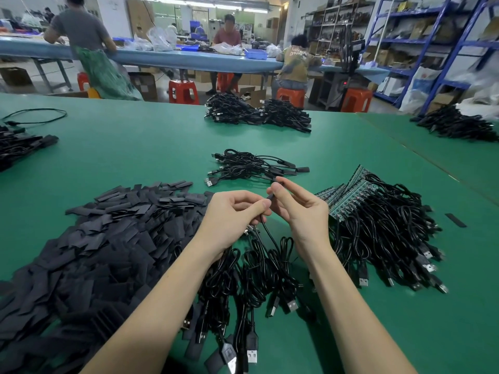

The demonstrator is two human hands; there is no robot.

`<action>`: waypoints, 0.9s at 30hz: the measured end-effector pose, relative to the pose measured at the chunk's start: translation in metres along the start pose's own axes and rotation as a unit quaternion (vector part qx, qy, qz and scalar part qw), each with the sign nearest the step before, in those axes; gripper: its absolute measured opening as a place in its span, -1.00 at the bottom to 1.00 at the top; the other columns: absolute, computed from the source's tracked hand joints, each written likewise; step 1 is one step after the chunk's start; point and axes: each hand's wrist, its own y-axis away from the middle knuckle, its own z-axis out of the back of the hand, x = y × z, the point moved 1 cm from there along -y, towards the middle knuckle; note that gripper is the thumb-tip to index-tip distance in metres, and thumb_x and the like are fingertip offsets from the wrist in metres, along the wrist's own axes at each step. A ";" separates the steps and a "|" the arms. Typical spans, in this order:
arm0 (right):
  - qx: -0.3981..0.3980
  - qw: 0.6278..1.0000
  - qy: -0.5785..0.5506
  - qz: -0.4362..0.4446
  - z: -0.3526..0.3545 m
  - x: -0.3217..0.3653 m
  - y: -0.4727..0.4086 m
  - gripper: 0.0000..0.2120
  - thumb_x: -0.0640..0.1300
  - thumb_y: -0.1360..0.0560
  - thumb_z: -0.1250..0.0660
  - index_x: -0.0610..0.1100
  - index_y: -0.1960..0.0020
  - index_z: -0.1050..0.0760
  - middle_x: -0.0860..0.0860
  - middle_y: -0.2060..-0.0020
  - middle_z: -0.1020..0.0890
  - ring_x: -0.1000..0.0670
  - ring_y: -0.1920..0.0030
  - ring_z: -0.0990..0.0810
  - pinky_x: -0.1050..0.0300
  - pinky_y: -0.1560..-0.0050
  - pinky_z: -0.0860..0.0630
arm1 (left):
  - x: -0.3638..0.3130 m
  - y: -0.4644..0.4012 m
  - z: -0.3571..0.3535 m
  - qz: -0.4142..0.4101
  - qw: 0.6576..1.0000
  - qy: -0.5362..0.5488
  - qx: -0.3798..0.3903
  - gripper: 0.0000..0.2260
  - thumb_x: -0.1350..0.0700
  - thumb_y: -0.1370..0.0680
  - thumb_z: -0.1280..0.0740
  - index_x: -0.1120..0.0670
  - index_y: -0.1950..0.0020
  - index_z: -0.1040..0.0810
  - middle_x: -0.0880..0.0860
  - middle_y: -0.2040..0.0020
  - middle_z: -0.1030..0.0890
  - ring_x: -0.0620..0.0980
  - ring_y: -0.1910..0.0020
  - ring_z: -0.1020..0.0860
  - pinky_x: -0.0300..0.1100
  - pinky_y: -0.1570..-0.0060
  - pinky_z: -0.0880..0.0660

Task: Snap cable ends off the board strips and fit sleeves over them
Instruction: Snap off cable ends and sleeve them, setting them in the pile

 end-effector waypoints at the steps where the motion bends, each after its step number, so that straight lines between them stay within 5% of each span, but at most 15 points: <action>1: 0.000 1.000 -0.001 -0.002 0.000 0.000 0.000 -0.82 -0.29 -0.47 -0.50 -0.21 -0.08 -0.68 -0.12 0.21 -0.73 -0.01 0.26 -0.69 0.19 0.12 -0.63 | 0.000 0.000 0.000 -0.001 1.000 0.002 0.000 -0.93 0.21 -0.55 -0.45 0.15 0.12 -0.71 0.13 0.22 -0.72 -0.06 0.28 -0.63 -0.30 0.22 -0.56; 7: -0.004 1.000 0.015 0.000 0.002 0.008 -0.001 -0.82 -0.27 -0.48 -0.51 -0.13 -0.07 -0.70 -0.14 0.18 -0.74 -0.02 0.25 -0.66 0.17 0.13 -0.64 | 0.004 0.001 -0.009 0.032 0.999 0.022 0.021 -0.90 0.16 -0.60 -0.40 0.18 0.04 -0.67 0.10 0.18 -0.72 -0.06 0.23 -0.62 -0.26 0.20 -0.58; 15: -0.038 0.999 -0.020 -0.016 0.021 0.037 -0.009 -0.77 -0.24 -0.49 -0.49 -0.11 -0.14 -0.64 -0.13 0.16 -0.74 -0.01 0.17 -0.66 0.24 0.15 -0.61 | -0.007 0.008 -0.019 0.017 0.974 -0.129 0.183 -0.91 0.01 -0.57 -0.44 -0.01 0.01 -0.72 0.01 0.04 -0.72 -0.12 0.11 -0.62 -0.20 -0.05 -0.56; 17: -0.035 0.999 -0.008 -0.019 0.023 0.039 -0.010 -0.79 -0.21 -0.52 -0.47 -0.11 -0.15 -0.62 -0.13 0.14 -0.74 -0.01 0.21 -0.64 0.24 0.17 -0.61 | -0.012 0.007 -0.023 0.004 0.975 -0.139 0.172 -0.94 0.03 -0.57 -0.44 -0.03 0.06 -0.69 -0.06 0.08 -0.71 -0.12 0.15 -0.61 -0.16 -0.01 -0.57; 22: -0.006 0.992 0.093 -0.084 0.027 0.034 -0.014 -0.76 0.09 -0.60 -0.35 0.02 -0.20 -0.57 -0.02 0.04 -0.76 0.02 0.21 -0.71 0.21 0.29 -0.59 | -0.014 -0.001 -0.033 0.025 0.991 -0.058 0.119 -0.93 0.15 -0.62 -0.37 0.13 0.00 -0.60 0.18 -0.08 -0.67 -0.06 0.12 -0.65 -0.16 0.17 -0.64; 27: 0.076 0.960 0.232 -0.135 0.039 0.040 -0.015 -0.59 0.28 -0.61 -0.18 0.04 -0.16 -0.64 0.03 0.05 -0.76 0.02 0.12 -0.74 0.03 0.03 -0.61 | -0.021 -0.017 -0.042 0.080 0.990 0.107 0.045 -0.95 0.19 -0.62 -0.36 0.15 0.03 -0.57 0.09 0.07 -0.68 -0.06 0.27 -0.68 -0.19 0.18 -0.65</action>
